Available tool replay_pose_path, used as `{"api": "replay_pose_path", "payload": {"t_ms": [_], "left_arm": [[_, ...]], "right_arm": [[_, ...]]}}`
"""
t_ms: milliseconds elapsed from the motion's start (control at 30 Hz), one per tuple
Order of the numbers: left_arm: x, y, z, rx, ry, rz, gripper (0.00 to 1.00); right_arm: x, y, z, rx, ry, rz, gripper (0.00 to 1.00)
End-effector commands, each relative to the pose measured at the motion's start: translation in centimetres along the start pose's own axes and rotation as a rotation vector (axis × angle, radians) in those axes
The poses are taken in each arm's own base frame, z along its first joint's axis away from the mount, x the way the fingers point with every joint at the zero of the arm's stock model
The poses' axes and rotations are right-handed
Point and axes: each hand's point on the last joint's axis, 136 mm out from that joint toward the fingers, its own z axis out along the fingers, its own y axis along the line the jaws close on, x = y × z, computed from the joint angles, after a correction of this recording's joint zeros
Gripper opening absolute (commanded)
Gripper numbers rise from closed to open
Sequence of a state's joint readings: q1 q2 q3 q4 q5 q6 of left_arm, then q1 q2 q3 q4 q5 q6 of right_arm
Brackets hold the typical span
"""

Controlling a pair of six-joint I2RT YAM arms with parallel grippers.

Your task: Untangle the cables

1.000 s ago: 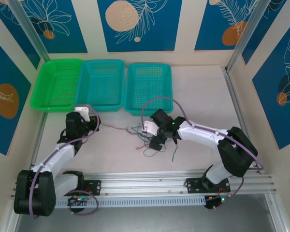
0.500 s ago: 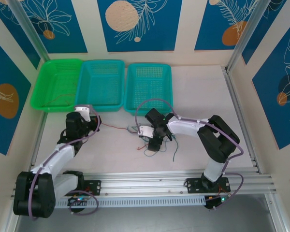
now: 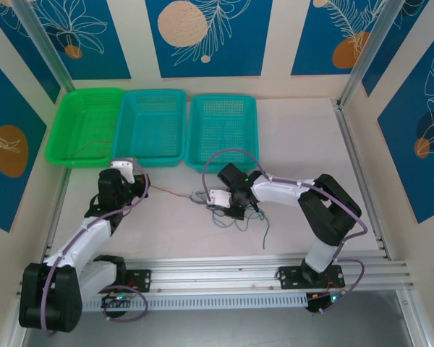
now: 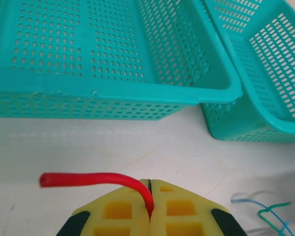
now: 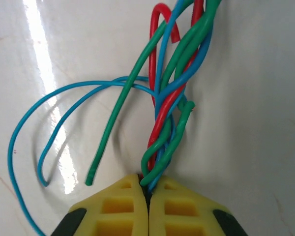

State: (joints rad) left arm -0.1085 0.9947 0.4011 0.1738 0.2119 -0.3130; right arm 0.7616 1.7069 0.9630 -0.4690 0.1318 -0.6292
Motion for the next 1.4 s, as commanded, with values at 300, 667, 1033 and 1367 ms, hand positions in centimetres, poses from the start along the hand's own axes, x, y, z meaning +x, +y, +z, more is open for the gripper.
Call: {"api": "replay_pose_path", "payload": {"t_ms": [300, 667, 1033, 1367], "left_arm": [[-4.0, 8.0, -5.3, -0.465, -0.129, -0.206, 0.00], [-5.9, 9.7, -5.3, -0.381, -0.180, -0.353, 0.00], [-8.0, 14.0, -10.8, -0.704, -0.229, -0.371, 0.00], [-12.8, 16.7, -14.3, -0.786, -0.275, -0.422, 0.00]], "right_arm": [[8.6, 0.3, -3.0, 0.141, 0.262, 0.181, 0.00], [10.5, 1.5, -2.6, 0.071, 0.315, 0.288, 0.00], [15.5, -2.1, -4.5, 0.284, 0.553, 0.460, 0.00], [17.0, -1.8, -5.0, 0.331, 0.559, 0.559, 0.00]]}}
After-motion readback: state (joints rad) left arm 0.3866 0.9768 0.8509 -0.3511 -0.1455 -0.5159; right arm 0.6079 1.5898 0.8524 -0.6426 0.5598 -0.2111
